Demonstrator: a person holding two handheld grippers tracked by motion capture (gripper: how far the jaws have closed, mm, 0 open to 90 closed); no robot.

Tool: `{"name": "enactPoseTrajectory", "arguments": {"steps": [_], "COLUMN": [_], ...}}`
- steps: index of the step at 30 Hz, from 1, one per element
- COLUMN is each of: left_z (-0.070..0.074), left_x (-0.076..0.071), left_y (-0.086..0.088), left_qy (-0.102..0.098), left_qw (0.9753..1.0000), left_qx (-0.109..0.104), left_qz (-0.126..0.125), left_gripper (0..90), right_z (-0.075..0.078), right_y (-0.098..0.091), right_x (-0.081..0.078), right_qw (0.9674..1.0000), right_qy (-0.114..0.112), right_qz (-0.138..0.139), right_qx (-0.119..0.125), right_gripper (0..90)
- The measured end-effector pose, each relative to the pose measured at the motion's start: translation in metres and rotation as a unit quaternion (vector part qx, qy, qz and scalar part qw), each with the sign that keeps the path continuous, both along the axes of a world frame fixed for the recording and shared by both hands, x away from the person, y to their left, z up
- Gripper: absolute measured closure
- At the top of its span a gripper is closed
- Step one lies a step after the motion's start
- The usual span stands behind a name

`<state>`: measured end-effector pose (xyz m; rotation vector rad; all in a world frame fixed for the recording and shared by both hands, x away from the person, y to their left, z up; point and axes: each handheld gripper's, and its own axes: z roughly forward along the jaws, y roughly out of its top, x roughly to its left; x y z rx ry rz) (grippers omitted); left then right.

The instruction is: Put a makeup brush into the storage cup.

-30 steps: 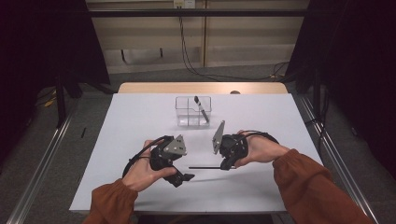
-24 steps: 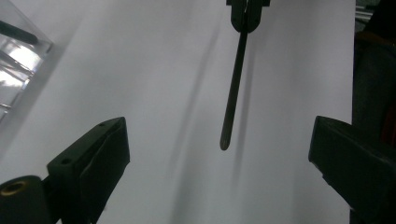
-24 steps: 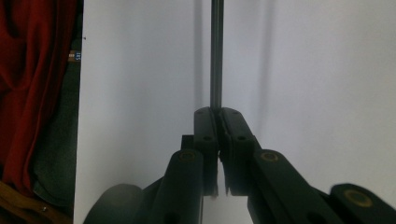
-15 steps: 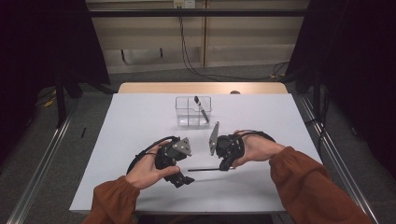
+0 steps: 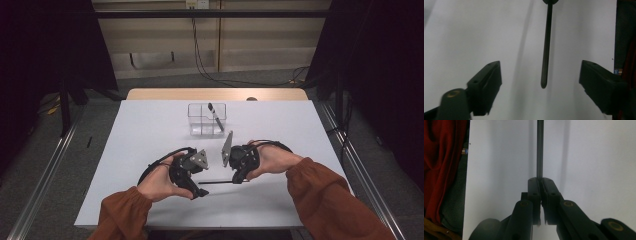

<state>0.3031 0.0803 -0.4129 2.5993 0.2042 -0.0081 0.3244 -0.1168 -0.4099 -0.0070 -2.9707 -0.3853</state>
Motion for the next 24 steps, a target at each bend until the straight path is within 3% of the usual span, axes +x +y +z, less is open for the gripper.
{"name": "enactPoseTrajectory", "arguments": {"steps": [2, 5, 11, 18, 24], "left_z": [0.0, -0.001, -0.002, -0.004, -0.006], "left_x": [0.001, 0.002, 0.003, 0.004, 0.004], "left_y": [0.0, -0.002, -0.007, -0.011, -0.013], "left_qy": [0.004, 0.009, 0.016, 0.023, 0.032], "left_qw": [1.0, 0.9999, 0.9998, 0.9997, 0.9994], "left_qx": [-0.004, 0.003, 0.003, 0.003, 0.007], "left_qz": [0.002, -0.003, -0.008, -0.01, -0.007], "left_gripper": [32.3, 41.6, 55.2, 67.8, 71.3], "right_z": [-0.001, -0.001, -0.001, -0.002, -0.002], "right_y": [0.0, 0.001, 0.003, 0.003, 0.003], "right_x": [0.0, 0.0, 0.0, 0.0, -0.001], "right_qw": [1.0, 1.0, 1.0, 0.9999, 0.9999], "right_qy": [-0.001, -0.002, -0.002, -0.005, -0.005], "right_qz": [0.0, -0.002, -0.001, 0.0, -0.001], "right_qx": [0.0, 0.001, 0.005, 0.011, 0.013], "right_gripper": [86.0, 86.0, 86.0, 86.0, 86.0]}}
